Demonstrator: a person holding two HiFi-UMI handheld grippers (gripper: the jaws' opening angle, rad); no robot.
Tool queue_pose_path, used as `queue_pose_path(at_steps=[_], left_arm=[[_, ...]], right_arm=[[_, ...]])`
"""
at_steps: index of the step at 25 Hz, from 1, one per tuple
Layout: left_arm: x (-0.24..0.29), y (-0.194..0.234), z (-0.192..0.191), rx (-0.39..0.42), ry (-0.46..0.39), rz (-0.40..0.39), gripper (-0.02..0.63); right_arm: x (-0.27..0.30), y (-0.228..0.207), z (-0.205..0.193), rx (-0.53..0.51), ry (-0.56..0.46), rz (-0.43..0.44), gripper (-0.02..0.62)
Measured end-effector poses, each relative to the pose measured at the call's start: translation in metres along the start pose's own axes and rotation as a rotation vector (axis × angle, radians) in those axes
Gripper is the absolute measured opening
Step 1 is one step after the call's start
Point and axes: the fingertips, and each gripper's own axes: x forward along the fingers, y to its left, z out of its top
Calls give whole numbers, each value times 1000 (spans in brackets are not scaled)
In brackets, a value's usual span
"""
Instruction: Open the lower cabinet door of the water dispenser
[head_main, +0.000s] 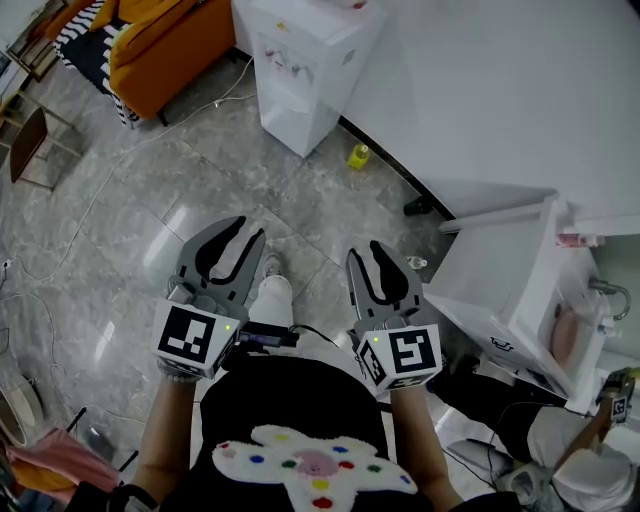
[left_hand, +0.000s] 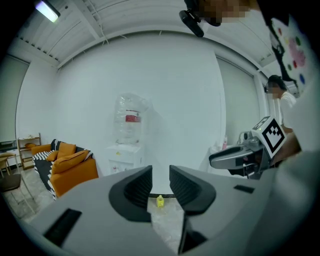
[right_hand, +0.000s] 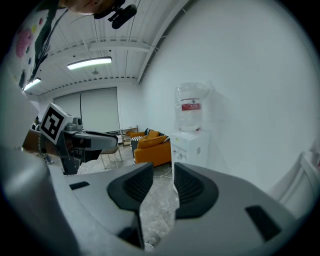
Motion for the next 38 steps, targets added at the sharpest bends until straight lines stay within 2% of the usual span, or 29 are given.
queue_pose_path(at_steps=[11, 22, 28, 33, 38], left_arm=[[62, 64, 30, 11, -18, -34, 101], [102, 121, 38, 5, -15, -55, 101], [111, 133, 42, -1, -31, -73, 101], [113, 135, 32, -3, -5, -81, 99], [121, 136, 34, 0, -10, -79, 98]], right_arm=[[77, -19, 40, -15, 1, -27, 116], [142, -25, 57, -1, 13, -44, 116], [156, -23, 56, -2, 31, -53, 117], [158, -26, 49, 16, 46, -64, 116], [168, -32, 46, 20, 57, -46, 116]])
